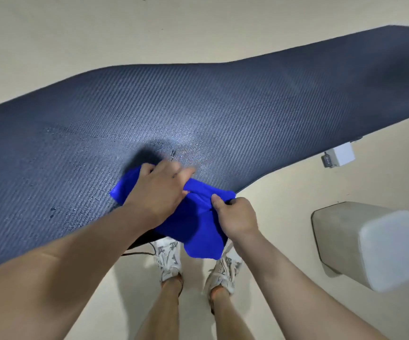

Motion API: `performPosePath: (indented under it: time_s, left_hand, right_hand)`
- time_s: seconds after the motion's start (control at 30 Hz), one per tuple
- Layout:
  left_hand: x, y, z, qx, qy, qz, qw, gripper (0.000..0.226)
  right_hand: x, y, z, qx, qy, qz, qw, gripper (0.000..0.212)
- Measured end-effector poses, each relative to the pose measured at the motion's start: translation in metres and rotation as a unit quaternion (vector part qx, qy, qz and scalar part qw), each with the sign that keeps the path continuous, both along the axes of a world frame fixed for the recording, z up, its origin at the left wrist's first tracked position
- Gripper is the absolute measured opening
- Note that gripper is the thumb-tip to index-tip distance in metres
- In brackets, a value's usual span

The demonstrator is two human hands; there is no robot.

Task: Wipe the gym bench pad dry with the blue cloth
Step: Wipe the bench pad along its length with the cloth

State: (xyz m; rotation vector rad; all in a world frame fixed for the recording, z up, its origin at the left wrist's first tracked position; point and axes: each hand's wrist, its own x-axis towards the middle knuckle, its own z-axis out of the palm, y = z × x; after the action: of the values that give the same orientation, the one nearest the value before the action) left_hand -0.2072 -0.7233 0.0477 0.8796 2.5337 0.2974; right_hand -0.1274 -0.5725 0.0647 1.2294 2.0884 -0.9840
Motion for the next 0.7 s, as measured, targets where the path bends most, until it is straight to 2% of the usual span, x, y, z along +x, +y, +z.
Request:
performPosePath:
  time_s: [0.03, 0.1, 0.17, 0.27, 0.37, 0.43, 0.5, 0.6, 0.7]
  left_hand:
    - [-0.004, 0.004, 0.007, 0.005, -0.03, 0.013, 0.999, 0.033]
    - [-0.014, 0.01, 0.021, 0.052, -0.099, 0.103, 0.988, 0.015]
    - [-0.028, 0.014, 0.038, 0.097, -0.12, 0.171, 0.973, 0.014]
    - [-0.046, 0.016, 0.061, 0.157, -0.064, 0.205, 0.964, 0.015]
    - [-0.067, 0.023, 0.096, 0.2, -0.008, 0.271, 0.942, 0.024]
    - [-0.081, 0.03, 0.122, 0.217, 0.034, 0.301, 0.928, 0.019]
    - [-0.096, 0.035, 0.148, 0.258, 0.076, 0.329, 0.905, 0.012]
    - [-0.107, 0.038, 0.167, 0.277, 0.161, 0.329, 0.888, 0.012]
    - [-0.104, 0.04, 0.165, 0.192, 0.254, 0.265, 0.91, 0.012]
  right_hand:
    - [-0.003, 0.007, 0.009, 0.006, -0.004, 0.02, 1.0, 0.048]
    - [-0.012, 0.02, 0.025, 0.025, 0.018, 0.043, 0.999, 0.047]
    - [-0.032, 0.026, 0.043, 0.034, 0.06, 0.048, 0.996, 0.047]
    - [-0.077, 0.035, 0.077, 0.038, 0.141, 0.026, 0.989, 0.046]
    - [-0.119, 0.043, 0.124, 0.09, 0.18, 0.108, 0.974, 0.041]
    - [-0.14, 0.046, 0.148, 0.126, 0.214, 0.171, 0.953, 0.041]
    - [-0.158, 0.05, 0.165, 0.146, 0.283, 0.193, 0.928, 0.043]
    - [-0.176, 0.053, 0.176, 0.095, 0.418, 0.16, 0.889, 0.047]
    - [-0.17, 0.059, 0.168, 0.009, 0.476, 0.09, 0.875, 0.046]
